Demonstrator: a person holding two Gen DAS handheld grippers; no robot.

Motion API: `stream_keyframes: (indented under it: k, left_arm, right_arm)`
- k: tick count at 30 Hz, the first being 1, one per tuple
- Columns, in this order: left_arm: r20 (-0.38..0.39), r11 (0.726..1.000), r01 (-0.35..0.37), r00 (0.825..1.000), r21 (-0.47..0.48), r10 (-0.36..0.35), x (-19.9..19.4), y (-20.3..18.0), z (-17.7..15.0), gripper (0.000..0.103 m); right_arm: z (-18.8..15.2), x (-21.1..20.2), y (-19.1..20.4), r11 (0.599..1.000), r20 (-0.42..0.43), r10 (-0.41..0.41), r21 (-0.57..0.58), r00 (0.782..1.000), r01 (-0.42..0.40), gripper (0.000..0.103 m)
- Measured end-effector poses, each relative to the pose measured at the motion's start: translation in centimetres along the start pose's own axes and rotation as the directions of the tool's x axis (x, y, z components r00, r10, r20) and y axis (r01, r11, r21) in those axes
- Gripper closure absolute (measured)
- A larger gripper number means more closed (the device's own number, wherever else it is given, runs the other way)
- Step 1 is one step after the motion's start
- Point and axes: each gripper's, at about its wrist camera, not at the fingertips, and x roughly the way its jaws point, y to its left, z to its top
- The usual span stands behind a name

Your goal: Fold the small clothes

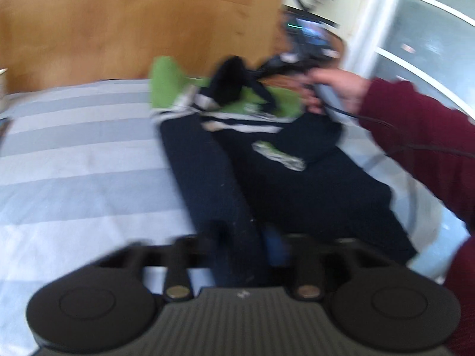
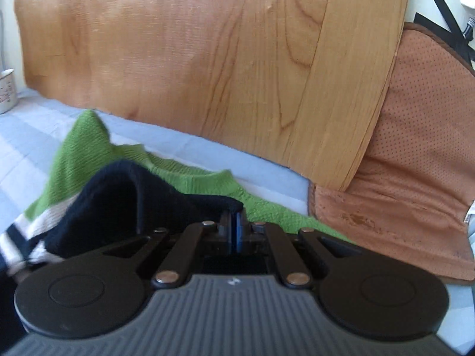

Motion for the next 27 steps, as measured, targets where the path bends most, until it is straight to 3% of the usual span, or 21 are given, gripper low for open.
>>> stream_keyframes:
  k: [1,5,9,14,18,20,21,23,27]
  left_arm:
    - [-0.020,0.999,0.030,0.999,0.024,-0.030,0.5,-0.6,-0.1,0.014]
    - [-0.046,0.991,0.046,0.998,0.125,-0.040,0.7,-2.1,-1.1,0.013]
    - [-0.023,0.998,0.021,1.000,0.054,-0.019,-0.1,0.0,-0.8,0.013]
    - [0.076,0.997,-0.055,0.995,-0.053,0.059,-2.4,3.6,1.2,0.017]
    - [0.134,0.988,-0.099,0.984,-0.119,0.115,-3.0,7.0,4.7,0.024]
    - [0.155,0.982,-0.111,0.979,-0.156,0.135,-2.2,8.8,7.2,0.029]
    - [0.164,0.979,-0.113,0.976,-0.172,0.142,-1.6,9.6,8.5,0.032]
    - [0.185,0.973,-0.120,0.970,-0.198,0.157,0.5,11.2,11.4,0.034]
    - [0.199,0.954,-0.160,0.956,-0.254,0.214,6.7,13.7,16.5,0.034]
  right_arm:
    - [0.0,0.2,0.0,1.000,-0.011,-0.003,-0.002,1.000,0.003,0.097]
    - [0.0,-0.4,-0.1,1.000,-0.004,0.012,0.022,1.000,-0.012,0.097]
    - [0.6,-1.9,-0.6,0.996,0.024,0.049,0.072,0.999,-0.051,0.097]
    - [1.5,-4.3,-1.6,0.992,0.080,0.034,0.120,0.996,-0.044,0.079]
    - [0.1,-6.6,-4.2,0.957,0.105,0.089,0.268,0.990,-0.115,0.069]
    - [-1.8,-7.3,-5.3,0.924,0.095,0.121,0.353,0.988,-0.147,0.056]
    - [-2.9,-7.5,-5.8,0.900,0.082,0.149,0.402,0.985,-0.170,0.055]
    - [-5.1,-7.5,-6.1,0.854,0.058,0.223,0.471,0.973,-0.224,0.055]
    - [-7.1,-6.2,-4.6,0.825,0.018,0.291,0.502,0.957,-0.261,0.051]
